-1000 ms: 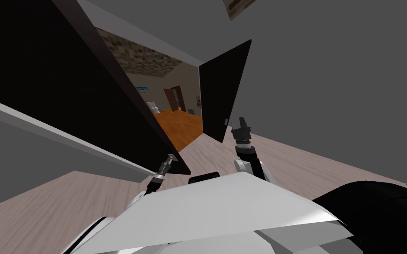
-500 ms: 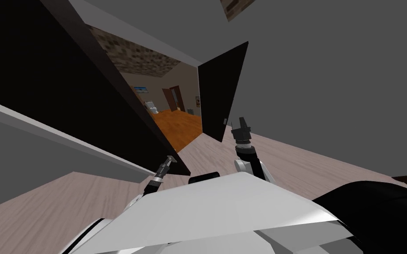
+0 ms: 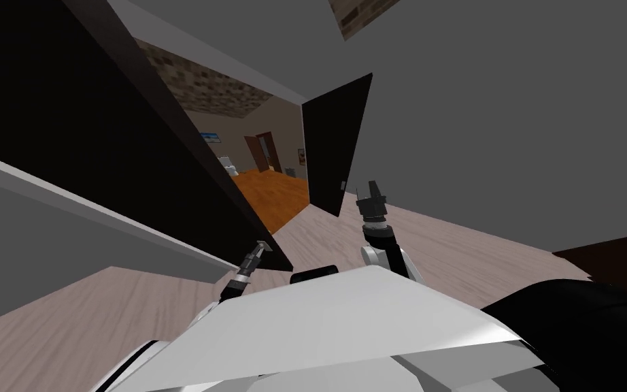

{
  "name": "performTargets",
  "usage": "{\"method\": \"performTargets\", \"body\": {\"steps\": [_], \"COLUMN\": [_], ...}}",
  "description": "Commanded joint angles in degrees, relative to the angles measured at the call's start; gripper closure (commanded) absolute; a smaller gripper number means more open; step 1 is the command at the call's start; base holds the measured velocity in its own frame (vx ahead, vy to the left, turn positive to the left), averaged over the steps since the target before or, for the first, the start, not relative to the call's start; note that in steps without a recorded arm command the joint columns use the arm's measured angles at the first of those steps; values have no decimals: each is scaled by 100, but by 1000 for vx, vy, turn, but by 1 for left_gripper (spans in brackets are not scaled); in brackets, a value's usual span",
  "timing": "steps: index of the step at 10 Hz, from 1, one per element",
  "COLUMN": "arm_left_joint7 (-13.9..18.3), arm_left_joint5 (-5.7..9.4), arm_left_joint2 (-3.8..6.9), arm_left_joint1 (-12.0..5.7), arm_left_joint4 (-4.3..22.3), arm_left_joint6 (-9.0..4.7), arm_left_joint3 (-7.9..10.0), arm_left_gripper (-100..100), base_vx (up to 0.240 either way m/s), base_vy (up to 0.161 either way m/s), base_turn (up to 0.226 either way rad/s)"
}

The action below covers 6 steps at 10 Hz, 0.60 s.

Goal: Pull the door open

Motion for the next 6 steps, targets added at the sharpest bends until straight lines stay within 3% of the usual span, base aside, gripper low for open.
{"method": "performTargets", "body": {"steps": [1,3,5,6], "arm_left_joint7": [26,42,42,65], "arm_left_joint5": [21,28,28,39], "arm_left_joint2": [59,89,89,132], "arm_left_joint1": [52,88,88,139], "arm_left_joint4": [158,186,186,226], "arm_left_joint6": [-158,-236,-236,-348], "arm_left_joint3": [-9,-24,-24,-44], "arm_left_gripper": [100,100,100,100], "base_vx": [-103,-116,-69,-115], "base_vy": [54,71,30,62], "base_turn": [-194,-125,-28,-167]}}
